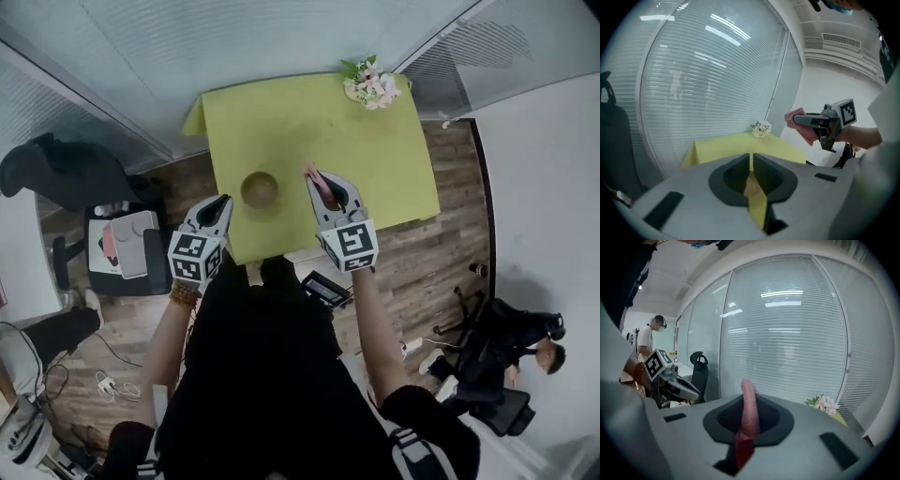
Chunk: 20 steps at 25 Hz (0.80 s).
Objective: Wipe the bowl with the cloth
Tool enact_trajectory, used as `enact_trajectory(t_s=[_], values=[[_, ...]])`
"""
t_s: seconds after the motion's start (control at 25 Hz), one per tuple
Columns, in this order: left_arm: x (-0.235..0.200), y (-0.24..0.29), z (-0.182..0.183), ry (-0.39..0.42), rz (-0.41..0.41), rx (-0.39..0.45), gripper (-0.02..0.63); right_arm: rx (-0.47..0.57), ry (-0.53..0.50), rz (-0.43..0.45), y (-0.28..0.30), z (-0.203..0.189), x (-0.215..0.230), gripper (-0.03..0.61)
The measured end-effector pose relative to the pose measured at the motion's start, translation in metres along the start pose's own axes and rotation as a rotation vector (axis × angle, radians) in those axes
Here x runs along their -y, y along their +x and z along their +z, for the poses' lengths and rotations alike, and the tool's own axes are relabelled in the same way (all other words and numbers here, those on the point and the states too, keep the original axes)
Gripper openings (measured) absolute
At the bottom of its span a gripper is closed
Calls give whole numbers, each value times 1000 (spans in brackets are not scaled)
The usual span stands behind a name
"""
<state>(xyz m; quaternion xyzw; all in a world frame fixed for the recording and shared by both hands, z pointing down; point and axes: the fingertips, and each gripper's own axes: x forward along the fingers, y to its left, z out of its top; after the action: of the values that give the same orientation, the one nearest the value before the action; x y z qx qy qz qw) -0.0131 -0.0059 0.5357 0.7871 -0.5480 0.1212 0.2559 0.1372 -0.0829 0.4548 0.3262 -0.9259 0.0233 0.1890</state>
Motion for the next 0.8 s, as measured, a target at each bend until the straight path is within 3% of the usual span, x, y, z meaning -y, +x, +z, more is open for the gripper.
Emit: enact_trajectory(t_s=[0.2,0.4,0.6,0.8], values=[[-26,31,-25,-42,-123,-110,29,-152,-45,-29,38,-31,-8,27],[-44,61,-34,-27,-201,-175,31,-228,-56,-34,75,-46,-20,28],[-48,88,-52,-9,-256,-264,52,-305,-151,80,111,-77,-38,31],[-56,115,-69,-11,-277,-329,99,-453,-383,251,145,-134,-57,32]])
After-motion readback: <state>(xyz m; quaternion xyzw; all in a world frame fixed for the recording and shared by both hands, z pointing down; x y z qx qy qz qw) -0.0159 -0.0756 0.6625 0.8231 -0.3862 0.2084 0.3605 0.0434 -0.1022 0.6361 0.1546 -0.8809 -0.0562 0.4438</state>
